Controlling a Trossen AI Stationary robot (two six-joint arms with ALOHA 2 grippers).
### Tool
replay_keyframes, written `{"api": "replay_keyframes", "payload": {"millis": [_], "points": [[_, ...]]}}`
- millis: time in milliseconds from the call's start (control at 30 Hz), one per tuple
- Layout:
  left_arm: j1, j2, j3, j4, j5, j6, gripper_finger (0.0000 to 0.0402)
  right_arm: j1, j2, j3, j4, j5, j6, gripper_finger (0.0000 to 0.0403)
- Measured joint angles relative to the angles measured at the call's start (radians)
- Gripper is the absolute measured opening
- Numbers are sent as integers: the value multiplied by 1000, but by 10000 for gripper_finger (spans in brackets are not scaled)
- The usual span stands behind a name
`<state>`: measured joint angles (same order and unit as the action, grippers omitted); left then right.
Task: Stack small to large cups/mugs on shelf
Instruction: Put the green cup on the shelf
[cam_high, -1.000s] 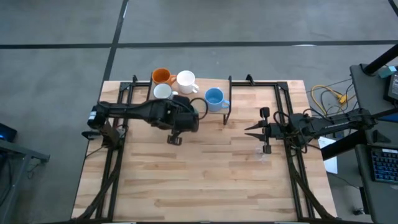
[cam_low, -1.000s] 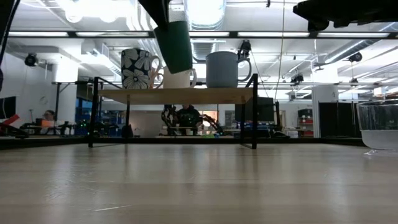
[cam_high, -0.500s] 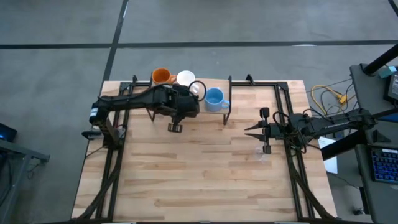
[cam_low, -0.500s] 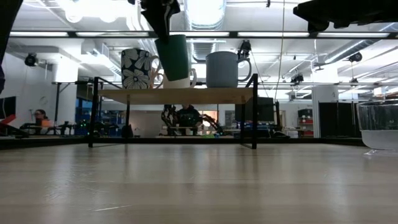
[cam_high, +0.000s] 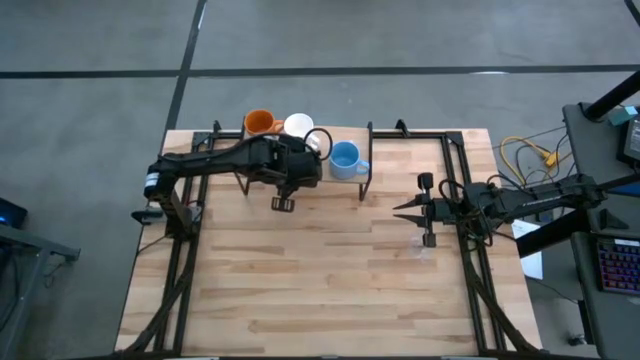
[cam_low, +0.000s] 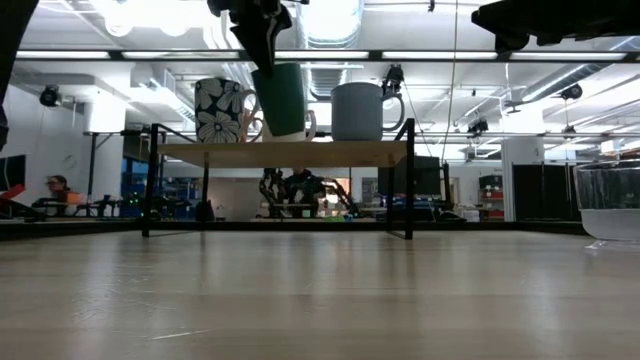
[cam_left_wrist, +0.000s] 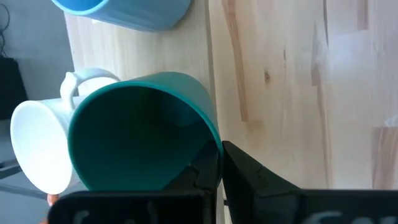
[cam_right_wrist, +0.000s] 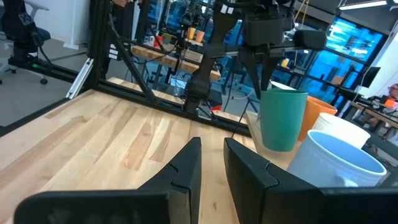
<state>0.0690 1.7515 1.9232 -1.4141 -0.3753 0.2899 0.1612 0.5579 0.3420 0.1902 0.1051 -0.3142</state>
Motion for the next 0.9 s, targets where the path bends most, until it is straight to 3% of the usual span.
{"api": "replay_keyframes", "payload": {"millis": [900], "points": [[16, 0, -19, 0, -30, 14, 0, 0, 0, 0, 0, 0, 0, 63]]}}
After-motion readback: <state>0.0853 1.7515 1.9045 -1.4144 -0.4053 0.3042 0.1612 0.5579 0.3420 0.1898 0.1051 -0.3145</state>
